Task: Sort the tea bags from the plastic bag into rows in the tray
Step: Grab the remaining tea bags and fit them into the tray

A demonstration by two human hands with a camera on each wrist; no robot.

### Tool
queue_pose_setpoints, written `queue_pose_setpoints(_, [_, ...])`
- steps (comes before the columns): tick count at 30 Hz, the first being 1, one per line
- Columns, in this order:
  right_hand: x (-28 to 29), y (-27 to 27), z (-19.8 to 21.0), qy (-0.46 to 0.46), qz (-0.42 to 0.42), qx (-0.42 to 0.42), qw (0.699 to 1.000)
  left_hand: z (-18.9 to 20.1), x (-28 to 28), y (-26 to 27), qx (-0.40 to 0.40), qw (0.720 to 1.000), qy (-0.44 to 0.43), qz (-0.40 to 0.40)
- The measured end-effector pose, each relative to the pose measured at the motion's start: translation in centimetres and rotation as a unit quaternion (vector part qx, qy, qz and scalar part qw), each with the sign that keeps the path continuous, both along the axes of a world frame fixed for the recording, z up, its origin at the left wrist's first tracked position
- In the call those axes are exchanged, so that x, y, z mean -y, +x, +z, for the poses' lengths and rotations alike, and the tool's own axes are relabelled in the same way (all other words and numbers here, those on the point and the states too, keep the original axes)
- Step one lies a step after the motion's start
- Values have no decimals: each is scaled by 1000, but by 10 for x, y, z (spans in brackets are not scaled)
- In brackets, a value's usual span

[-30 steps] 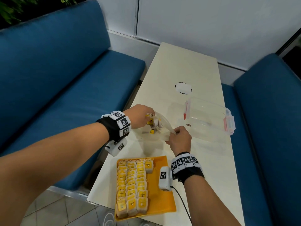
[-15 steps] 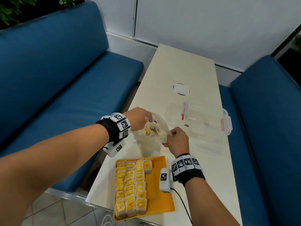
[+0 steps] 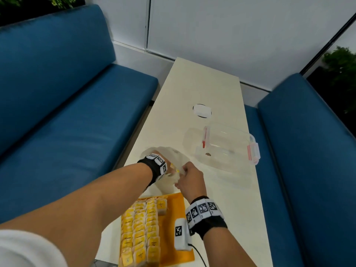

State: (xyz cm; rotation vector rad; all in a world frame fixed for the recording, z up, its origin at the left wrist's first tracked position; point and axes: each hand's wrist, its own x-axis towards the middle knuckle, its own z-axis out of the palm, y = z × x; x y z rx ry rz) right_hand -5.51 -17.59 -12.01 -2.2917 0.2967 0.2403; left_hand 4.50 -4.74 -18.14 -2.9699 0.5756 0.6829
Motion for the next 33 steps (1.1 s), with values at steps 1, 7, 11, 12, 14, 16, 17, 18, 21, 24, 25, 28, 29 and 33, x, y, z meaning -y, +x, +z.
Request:
queue_pose_setpoints(1, [0,-1,-1,0,0,-3,1000,-1,2,-4,-8,1000,-1,1])
queue_pose_setpoints(7, [5,3,-5,9,-15,-11,1000,-127,7,64,-95,992,30,72])
queue_pose_setpoints(11, [6,6,-4,25,-27,-11,999,-128,5,62,-71,996,15,44])
queue_pose_setpoints(12, [6,7,-5,28,-29,-12,999,-103,4,45,-55,998,29,29])
queue_pose_setpoints(14, [5,9,-6,33,-33,-12,999,-50,4,17,-36,999,4,22])
queue_pose_setpoints(16, [5,10,-6,36,-37,-11,999,-55,-1,14,-58,996,-31,59])
queue_pose_setpoints(17, [5,11,-6,38,-39,-9,998,-49,-5,12,-56,997,-21,56])
queue_pose_setpoints(18, [5,12,-6,41,-40,-8,998,-49,-8,15,-60,996,-19,57])
queue_pose_setpoints(21, [7,16,-5,53,-48,-2,997,-55,-20,20,-61,998,-3,17])
queue_pose_setpoints(24, [10,19,-5,68,-59,-1,996,-32,-24,16,-16,1000,5,19])
queue_pose_setpoints(25, [11,20,-4,73,-61,-2,995,-30,-24,17,-3,999,-13,31])
queue_pose_setpoints(28, [11,20,-3,83,-64,-4,995,-13,-27,9,-6,994,-94,46])
queue_pose_setpoints(29, [10,20,-4,87,-65,-4,994,-24,-30,9,-12,993,-107,58])
queue_pose_setpoints(33, [7,18,-7,89,-66,-10,994,-20,-33,-3,-28,989,-100,102])
